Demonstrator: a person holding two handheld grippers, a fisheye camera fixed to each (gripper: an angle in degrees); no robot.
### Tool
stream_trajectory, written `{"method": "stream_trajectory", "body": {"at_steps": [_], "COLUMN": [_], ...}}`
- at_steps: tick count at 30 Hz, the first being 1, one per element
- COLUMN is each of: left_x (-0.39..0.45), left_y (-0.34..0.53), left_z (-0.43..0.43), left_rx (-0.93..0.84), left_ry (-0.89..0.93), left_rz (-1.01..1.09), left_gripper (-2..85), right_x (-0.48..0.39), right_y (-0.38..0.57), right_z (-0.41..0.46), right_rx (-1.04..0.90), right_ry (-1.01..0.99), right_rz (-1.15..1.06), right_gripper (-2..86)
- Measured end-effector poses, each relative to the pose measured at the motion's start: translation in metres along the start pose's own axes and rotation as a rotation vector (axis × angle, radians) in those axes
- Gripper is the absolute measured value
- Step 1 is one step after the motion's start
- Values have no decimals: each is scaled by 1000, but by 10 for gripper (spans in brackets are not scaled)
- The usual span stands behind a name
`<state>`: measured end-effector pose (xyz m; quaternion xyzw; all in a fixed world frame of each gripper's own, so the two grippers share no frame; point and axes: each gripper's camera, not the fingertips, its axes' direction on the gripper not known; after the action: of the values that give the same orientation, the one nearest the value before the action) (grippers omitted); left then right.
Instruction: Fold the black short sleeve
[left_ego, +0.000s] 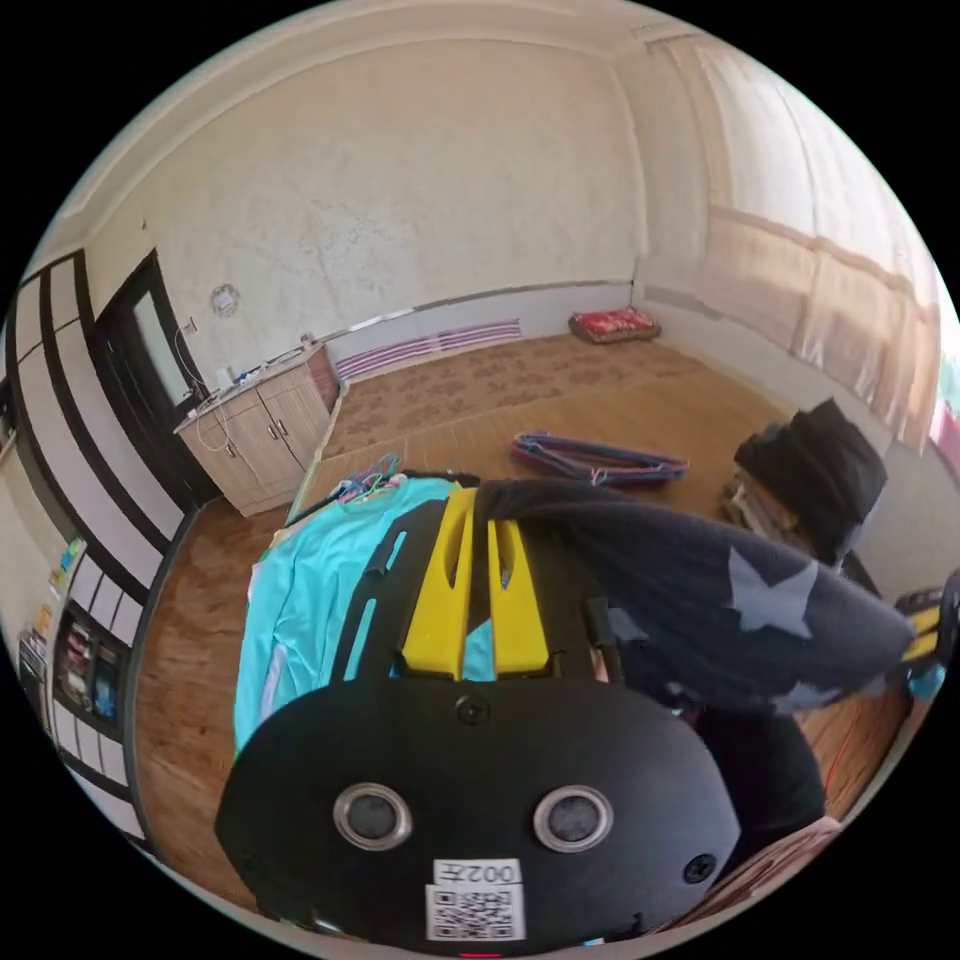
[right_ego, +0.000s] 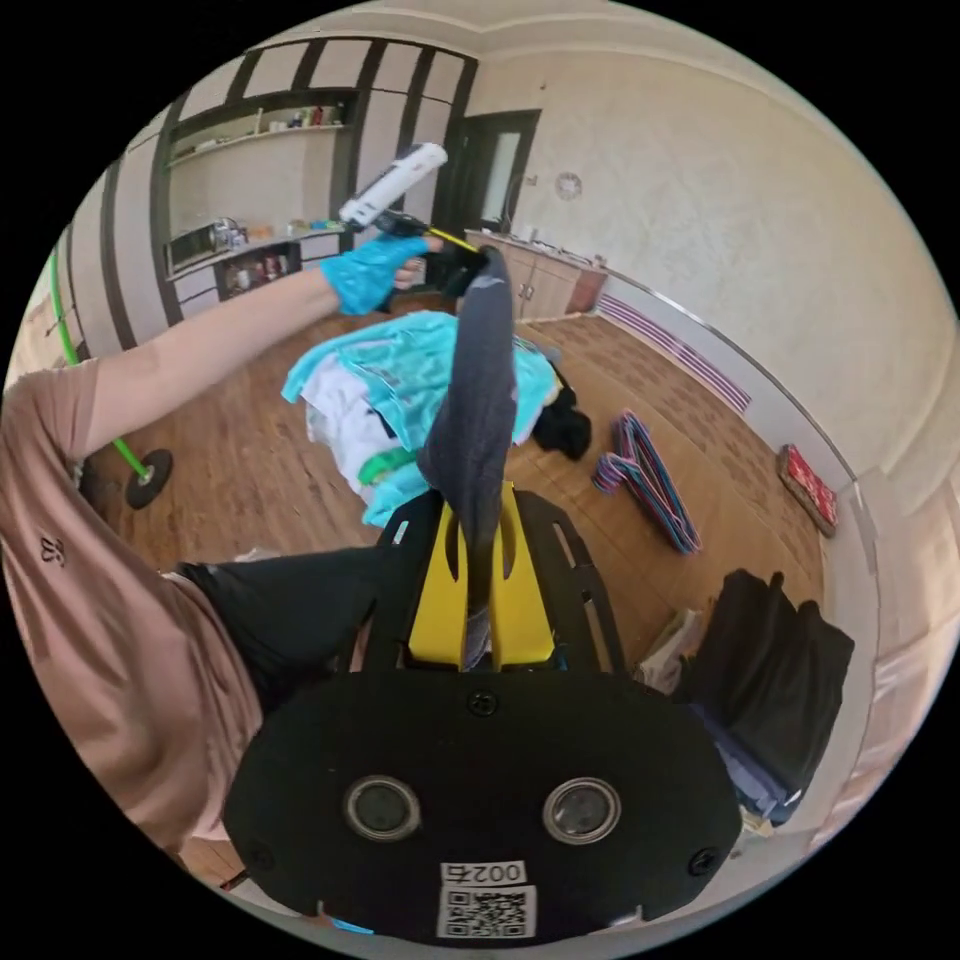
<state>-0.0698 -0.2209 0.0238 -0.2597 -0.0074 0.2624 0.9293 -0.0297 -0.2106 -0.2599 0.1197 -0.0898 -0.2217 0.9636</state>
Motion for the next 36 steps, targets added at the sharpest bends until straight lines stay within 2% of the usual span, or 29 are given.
{"method": "stream_trajectory", "body": {"at_steps": [8,15,18,25,31,36], "left_x": [-26,22,66,183,267,330], "left_y": [-32,-36,-28,0,-21,-47], "left_z": [-56,-25,13,110,152,185], "left_rx": [101,8,-56,-238,-256,-267], "left_ry": [-20,-24,16,74,75,27], "left_rz": [-65,64,143,293,474,732], "left_gripper": [-10,-10,-9,-10,-10,-9], "right_x": [-59,-52,-40,12,44,55], "right_y": [-22,15,52,166,215,238], "right_z": [-19,-14,-3,36,47,56], "right_rx": [227,253,145,-174,-236,-296], "right_ry": [-310,-549,-525,-414,-331,-177], "right_rz": [-3,46,51,267,377,370], "right_gripper": [-4,1,2,4,15,33]}}
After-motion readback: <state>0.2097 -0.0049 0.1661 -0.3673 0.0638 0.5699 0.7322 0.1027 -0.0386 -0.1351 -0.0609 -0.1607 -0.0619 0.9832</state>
